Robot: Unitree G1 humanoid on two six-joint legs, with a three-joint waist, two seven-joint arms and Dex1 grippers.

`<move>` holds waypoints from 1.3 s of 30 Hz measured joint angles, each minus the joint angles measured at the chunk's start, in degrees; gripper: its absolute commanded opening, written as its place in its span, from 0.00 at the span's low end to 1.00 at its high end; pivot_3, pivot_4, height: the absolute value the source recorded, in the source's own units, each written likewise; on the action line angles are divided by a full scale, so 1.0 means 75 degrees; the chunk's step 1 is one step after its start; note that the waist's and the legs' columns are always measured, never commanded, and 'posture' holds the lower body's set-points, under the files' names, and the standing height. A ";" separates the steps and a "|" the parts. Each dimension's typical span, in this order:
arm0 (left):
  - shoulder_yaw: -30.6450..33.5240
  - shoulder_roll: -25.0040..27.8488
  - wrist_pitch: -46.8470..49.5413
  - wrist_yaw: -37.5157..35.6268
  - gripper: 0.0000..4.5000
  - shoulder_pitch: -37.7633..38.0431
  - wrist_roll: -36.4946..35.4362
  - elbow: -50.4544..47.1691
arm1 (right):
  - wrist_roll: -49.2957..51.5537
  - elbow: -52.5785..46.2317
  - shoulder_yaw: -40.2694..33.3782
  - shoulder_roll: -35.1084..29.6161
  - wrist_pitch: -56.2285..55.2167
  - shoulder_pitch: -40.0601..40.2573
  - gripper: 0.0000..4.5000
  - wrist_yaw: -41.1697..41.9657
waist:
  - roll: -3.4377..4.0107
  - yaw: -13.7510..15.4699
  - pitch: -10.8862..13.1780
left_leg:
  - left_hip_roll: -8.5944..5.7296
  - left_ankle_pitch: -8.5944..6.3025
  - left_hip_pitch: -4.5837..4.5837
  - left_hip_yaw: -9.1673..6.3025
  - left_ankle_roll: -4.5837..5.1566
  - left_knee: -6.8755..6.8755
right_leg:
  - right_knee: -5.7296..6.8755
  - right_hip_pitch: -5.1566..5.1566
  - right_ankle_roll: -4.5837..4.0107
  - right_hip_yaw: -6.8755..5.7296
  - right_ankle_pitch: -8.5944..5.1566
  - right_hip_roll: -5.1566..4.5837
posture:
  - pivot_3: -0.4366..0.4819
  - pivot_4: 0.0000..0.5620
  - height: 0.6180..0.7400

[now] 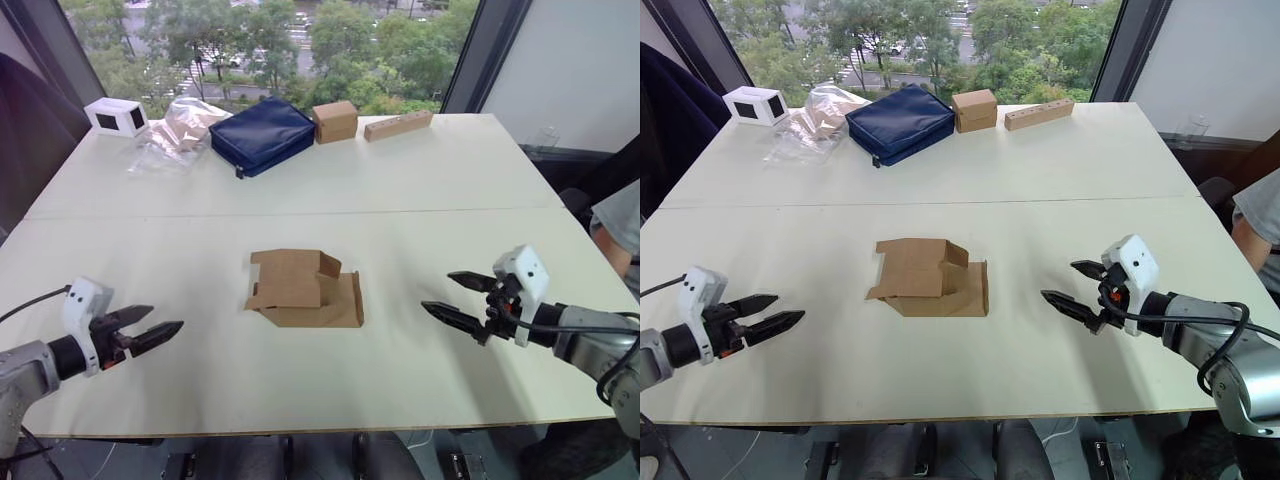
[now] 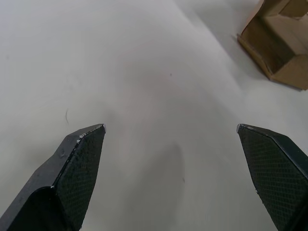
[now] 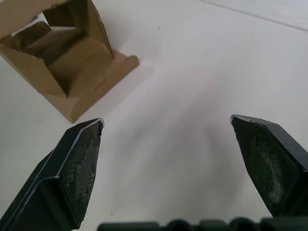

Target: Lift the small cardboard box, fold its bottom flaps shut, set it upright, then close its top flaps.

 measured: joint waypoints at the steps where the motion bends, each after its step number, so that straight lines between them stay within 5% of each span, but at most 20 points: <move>1: -0.0013 0.0002 -0.0022 -0.0027 1.00 0.0000 0.0027 0.0014 | -0.0005 0.0000 0.0015 0.0000 -0.0001 0.0009 0.99 0.0008 | 0.0000 -0.0002 0.0000 | 0.0000 0.0000 0.0001 0.0000 0.0000 -0.0001 | 0.0000 0.0000 0.0000 0.0000 0.0000 0.0000 | 0.48 0.27 1.00; 19: -0.0226 0.0245 0.0086 -0.0077 1.00 -0.0068 0.0324 -0.0060 | -0.0959 0.0464 0.0355 0.0217 -0.1283 0.0139 0.99 0.0053 | -0.0004 0.0009 -0.0002 | -0.0005 0.0000 0.0025 0.0003 0.0000 -0.0008 | -0.0001 0.0020 0.0000 -0.0006 0.0000 0.0000 | 0.48 0.27 1.00; 31: -0.0604 0.0212 -0.0302 0.0157 1.00 -0.0960 0.0800 0.0371 | -0.1410 0.0413 0.0321 0.0306 -0.2375 0.0517 0.99 0.0272 | -0.0002 -0.0005 -0.0001 | -0.0006 0.0001 0.0051 0.0011 0.0000 -0.0020 | 0.0004 0.0033 0.0001 -0.0007 0.0001 0.0002 | 0.48 0.27 1.00; 39: -0.0867 0.0601 0.3293 -0.1015 1.00 -0.2941 -0.1497 0.1146 | 0.0506 -0.1586 0.0106 -0.0459 -0.0674 0.0570 0.99 0.0901 | -0.0008 0.0004 -0.0002 | -0.0004 0.0000 0.0080 0.0000 0.0004 -0.0017 | 0.0006 0.0069 0.0003 -0.0022 0.0000 0.0040 | 0.48 0.27 1.00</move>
